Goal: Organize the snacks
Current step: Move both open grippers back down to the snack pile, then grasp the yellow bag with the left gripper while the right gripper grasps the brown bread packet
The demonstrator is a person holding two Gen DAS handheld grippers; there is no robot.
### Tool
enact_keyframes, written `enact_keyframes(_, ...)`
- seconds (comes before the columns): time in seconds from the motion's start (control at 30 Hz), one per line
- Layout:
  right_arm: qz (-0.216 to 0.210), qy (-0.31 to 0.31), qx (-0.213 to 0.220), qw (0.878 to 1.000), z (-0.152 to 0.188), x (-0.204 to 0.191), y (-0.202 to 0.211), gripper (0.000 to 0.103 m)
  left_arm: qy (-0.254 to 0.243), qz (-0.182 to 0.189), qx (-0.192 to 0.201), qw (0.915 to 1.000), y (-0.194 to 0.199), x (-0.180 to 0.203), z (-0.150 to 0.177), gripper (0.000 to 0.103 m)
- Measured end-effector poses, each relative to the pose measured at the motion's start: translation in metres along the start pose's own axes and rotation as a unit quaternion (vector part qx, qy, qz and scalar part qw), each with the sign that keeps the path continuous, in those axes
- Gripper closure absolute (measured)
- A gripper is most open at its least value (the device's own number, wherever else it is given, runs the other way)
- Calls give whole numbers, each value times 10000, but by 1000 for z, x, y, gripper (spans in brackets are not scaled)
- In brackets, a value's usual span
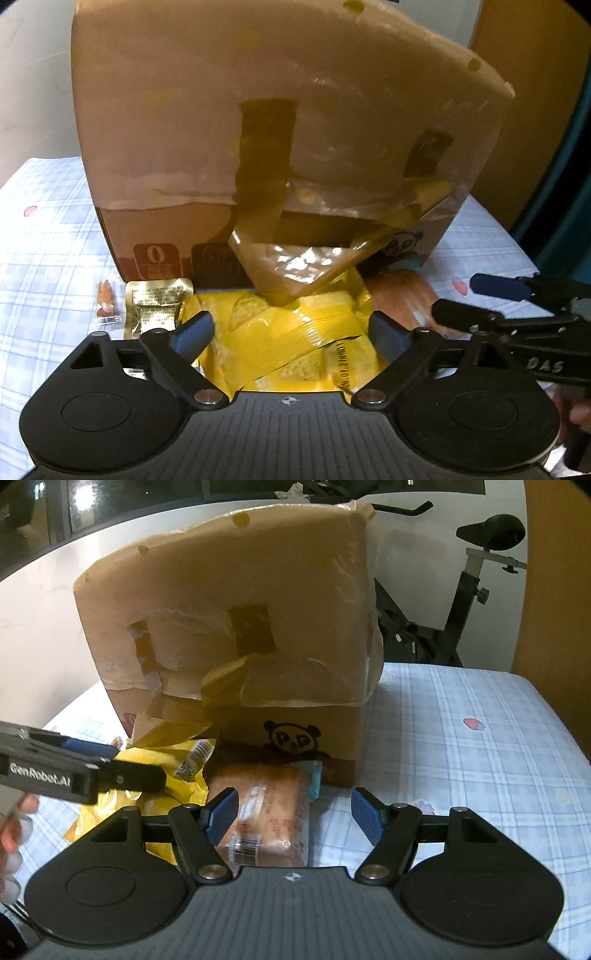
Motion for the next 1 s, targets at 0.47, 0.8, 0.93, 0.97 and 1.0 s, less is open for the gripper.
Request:
enact_keyframes(0.47,-89,-30,-49,9999,1,-5,-6,32,-203,166,140,9996,5,-1,9,23)
enact_keyframes(0.8,-66,4,-25,10000,0,-7,-2,32,-89,186,158,9997,35,-13,25,30)
enact_keyframes(0.93,-100,44,-18,9999,1,-11,0,32,12,68,177,9998,50,-25,37,31)
enact_keyframes(0.97,-107,49,-23,9999,1,-11,1,32,34,35,181,9998,52,-28,38,31)
enact_keyframes(1.0,-117,51,-29,9999,2,-12,1,32,57,10,192,9998,56,-31,41,31)
Point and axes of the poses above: each gripper's, at about its wrist camera, not at the fingertips, and y roughly against the way its jaws point, x to its right, z to its underside, the point moved 4 cm from there along -y, roughly the way its jaws point, and after that the axes turned 8 degrees about -x, right-handed, at the moved point
